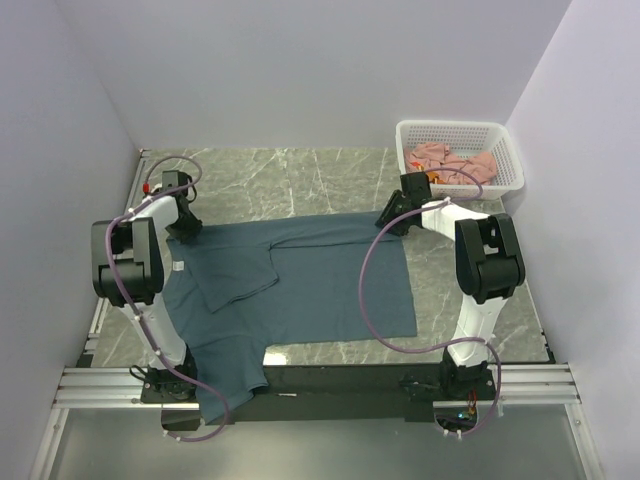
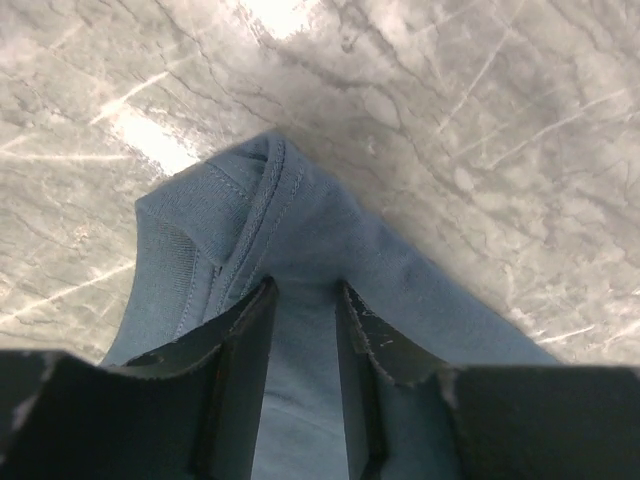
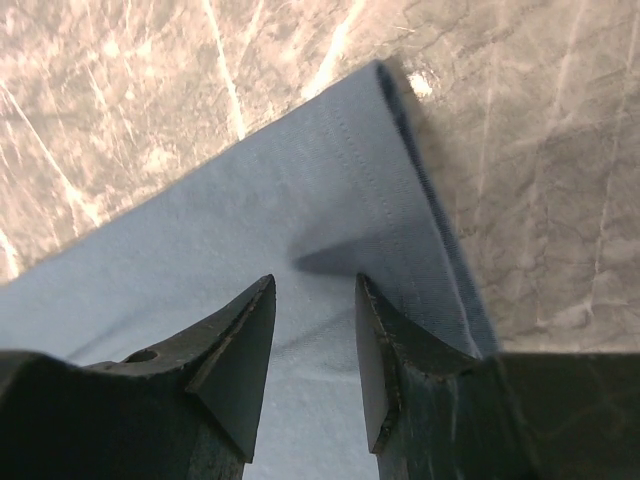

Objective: Fold and stack the t-shirts
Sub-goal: Fold the tshirt

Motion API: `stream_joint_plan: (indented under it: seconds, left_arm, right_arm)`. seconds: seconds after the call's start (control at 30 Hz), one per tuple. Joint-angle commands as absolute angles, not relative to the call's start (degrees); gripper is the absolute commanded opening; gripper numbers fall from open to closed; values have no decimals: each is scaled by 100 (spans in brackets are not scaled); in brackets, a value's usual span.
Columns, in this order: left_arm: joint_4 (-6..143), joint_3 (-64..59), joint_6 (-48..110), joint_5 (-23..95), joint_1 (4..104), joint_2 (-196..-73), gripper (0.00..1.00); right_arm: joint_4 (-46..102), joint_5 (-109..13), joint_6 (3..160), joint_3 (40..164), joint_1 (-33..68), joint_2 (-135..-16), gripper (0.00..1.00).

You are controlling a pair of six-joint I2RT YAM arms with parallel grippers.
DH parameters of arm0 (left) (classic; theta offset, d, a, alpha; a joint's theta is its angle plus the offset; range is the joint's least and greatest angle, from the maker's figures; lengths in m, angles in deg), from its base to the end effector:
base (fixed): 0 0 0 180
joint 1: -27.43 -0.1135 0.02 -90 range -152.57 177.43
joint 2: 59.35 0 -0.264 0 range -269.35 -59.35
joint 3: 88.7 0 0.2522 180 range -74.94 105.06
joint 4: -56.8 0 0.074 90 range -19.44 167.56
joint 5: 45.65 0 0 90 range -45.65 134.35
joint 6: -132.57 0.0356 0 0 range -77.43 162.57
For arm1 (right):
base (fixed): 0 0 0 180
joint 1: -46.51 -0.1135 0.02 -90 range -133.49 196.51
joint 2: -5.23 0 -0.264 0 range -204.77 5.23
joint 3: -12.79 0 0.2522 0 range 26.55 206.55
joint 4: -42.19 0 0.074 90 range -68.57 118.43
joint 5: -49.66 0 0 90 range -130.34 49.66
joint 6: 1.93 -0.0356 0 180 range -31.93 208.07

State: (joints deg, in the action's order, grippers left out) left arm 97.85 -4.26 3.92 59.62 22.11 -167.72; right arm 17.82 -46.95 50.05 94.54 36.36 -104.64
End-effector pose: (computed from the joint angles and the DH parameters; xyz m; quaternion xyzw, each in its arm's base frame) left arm 0.3770 0.0445 0.1636 -0.3889 0.8865 0.0627 0.2429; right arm 0.3918 0.0743 0.1562 0.2097 0.9220 0.1808 0.2708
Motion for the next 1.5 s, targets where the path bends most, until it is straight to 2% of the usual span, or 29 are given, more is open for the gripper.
stream_joint_plan:
  seconds: [0.0, 0.07, 0.4, 0.6, 0.77, 1.17, 1.47]
  left_arm:
    - [9887, -673, 320, 6087, 2076, -16947, 40]
    - [9930, -630, 346, 6078, 2084, -16947, 42]
    - [10361, -217, 504, 6193, 2137, -15973, 71]
    - [10449, -488, 469, 6158, 2636, -15454, 73]
    - [10449, -638, 443, 6219, 3182, -15479, 72]
    - [10308, -138, 478, 6087, 3517, -16771, 71]
    - [10449, 574, 566, 6122, 3526, -17676, 71]
  right_arm:
    - [1753, -4649, 4782, 9651, 3711, -10586, 45]
    - [1692, -4597, 4799, 9712, 3711, -10587, 45]
    - [1402, -4255, 5625, 10046, 3395, -9981, 45]
    - [778, -3508, 6039, 10397, 2754, -10111, 45]
    - [497, -3322, 6065, 10583, 2454, -10366, 45]
    - [128, -3419, 6223, 11417, 2471, -11359, 45]
    - [-470, -3454, 6267, 12516, 2665, -12247, 45]
